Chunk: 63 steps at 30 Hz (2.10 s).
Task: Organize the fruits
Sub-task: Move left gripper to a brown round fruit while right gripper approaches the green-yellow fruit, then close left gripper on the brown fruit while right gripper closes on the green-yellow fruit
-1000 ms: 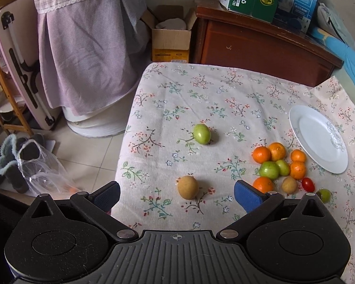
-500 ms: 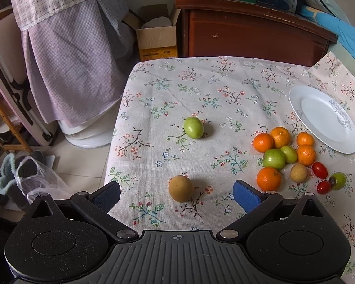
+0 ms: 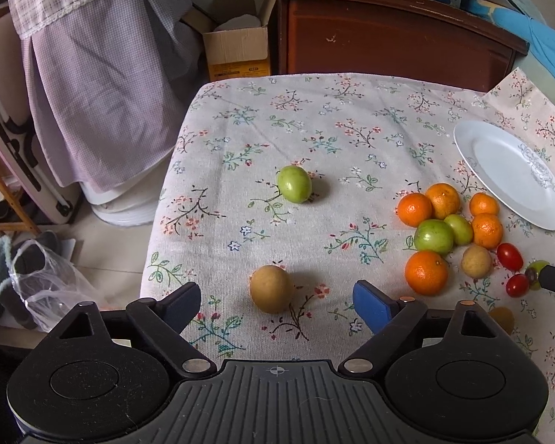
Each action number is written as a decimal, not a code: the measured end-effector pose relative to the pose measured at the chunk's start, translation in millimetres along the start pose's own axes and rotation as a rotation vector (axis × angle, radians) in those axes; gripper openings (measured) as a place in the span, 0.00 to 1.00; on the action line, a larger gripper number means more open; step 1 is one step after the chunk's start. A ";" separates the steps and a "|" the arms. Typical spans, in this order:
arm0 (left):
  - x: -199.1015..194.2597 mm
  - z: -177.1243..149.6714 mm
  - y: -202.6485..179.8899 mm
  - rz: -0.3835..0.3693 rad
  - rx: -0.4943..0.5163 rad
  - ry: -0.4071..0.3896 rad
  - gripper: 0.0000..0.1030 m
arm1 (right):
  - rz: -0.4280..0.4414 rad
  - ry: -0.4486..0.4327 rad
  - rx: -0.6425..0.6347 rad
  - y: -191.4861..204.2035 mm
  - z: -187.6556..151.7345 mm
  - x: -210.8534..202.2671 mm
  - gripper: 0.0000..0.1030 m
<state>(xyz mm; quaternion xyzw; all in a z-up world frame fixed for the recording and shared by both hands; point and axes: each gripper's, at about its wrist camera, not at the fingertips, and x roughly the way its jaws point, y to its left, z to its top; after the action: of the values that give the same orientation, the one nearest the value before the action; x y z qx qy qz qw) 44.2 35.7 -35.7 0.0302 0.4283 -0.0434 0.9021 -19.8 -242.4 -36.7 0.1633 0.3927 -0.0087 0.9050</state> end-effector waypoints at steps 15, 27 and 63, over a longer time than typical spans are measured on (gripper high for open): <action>6.9 0.9 7.5 -0.005 -0.043 -0.005 0.65 | 0.023 -0.003 0.023 -2.5 -1.2 10.2 0.33; 11.8 -1.5 7.9 0.008 -0.038 0.005 0.40 | 0.028 -0.002 0.036 -2.9 0.7 11.4 0.33; -12.5 12.7 -51.6 -0.293 0.044 -0.078 0.23 | 0.069 -0.058 0.019 -0.2 3.8 -1.4 0.32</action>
<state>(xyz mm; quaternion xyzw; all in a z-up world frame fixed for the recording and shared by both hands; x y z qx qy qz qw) 40.7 -16.1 -18.9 -0.0145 0.3917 -0.1851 0.9012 -18.1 -243.8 -33.4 0.1852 0.3601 0.0141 0.9142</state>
